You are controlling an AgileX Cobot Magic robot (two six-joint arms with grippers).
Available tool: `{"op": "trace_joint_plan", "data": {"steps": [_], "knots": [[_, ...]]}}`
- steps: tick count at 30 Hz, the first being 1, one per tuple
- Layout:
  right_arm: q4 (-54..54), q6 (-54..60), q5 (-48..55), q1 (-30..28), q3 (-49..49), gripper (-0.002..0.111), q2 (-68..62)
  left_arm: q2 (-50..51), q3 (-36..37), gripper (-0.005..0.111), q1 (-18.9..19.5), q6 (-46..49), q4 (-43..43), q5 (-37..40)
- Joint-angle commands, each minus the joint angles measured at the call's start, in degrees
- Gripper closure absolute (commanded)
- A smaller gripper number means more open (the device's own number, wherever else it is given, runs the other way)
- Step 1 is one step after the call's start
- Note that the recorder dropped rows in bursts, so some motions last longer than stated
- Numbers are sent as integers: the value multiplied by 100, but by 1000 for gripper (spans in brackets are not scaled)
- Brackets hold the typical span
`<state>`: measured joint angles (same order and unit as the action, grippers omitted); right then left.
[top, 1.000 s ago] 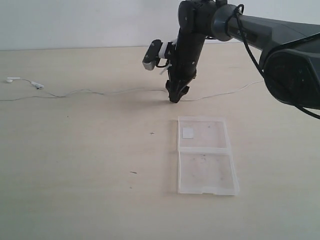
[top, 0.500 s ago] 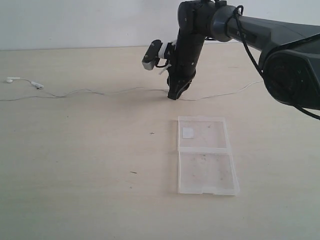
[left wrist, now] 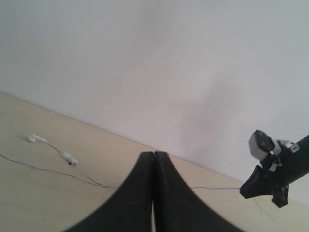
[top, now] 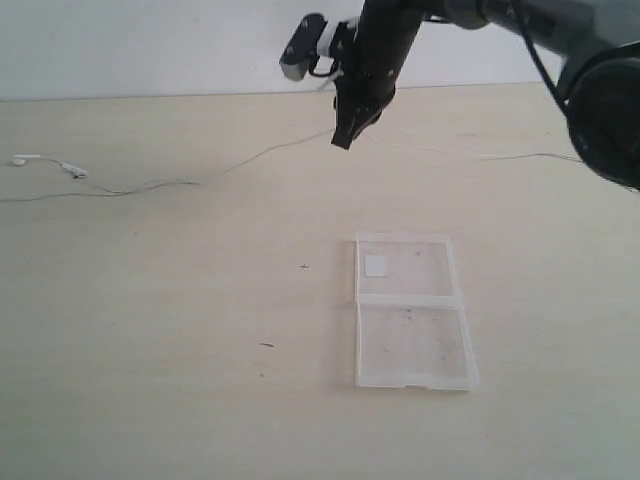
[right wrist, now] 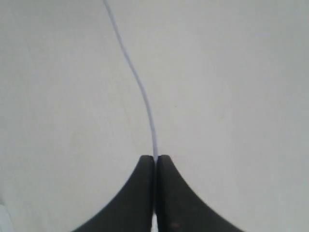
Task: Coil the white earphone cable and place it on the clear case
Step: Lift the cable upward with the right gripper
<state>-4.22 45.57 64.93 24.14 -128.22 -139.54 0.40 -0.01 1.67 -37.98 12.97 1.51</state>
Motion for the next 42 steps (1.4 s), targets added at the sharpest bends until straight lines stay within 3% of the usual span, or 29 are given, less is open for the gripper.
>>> {"op": "trace_joint_plan", "data": {"steps": [1, 16, 33, 38, 42], "knots": [[24, -229, 205, -13, -21, 108, 567, -40, 1, 107, -41, 24, -14, -18], [24, -941, 504, -13, -21, 108, 1998, -40, 1, 107, -41, 24, -14, -18], [-209, -2172, 504, -13, 13, 108, 2467, -40, 1, 107, -41, 24, -14, -18], [-385, -2273, 372, -13, 949, 108, 3023, -40, 1, 107, -41, 24, -14, -18], [-384, -2493, -894, -13, 2143, 108, 3738, -40, 1, 107, -41, 24, -14, -18]]}}
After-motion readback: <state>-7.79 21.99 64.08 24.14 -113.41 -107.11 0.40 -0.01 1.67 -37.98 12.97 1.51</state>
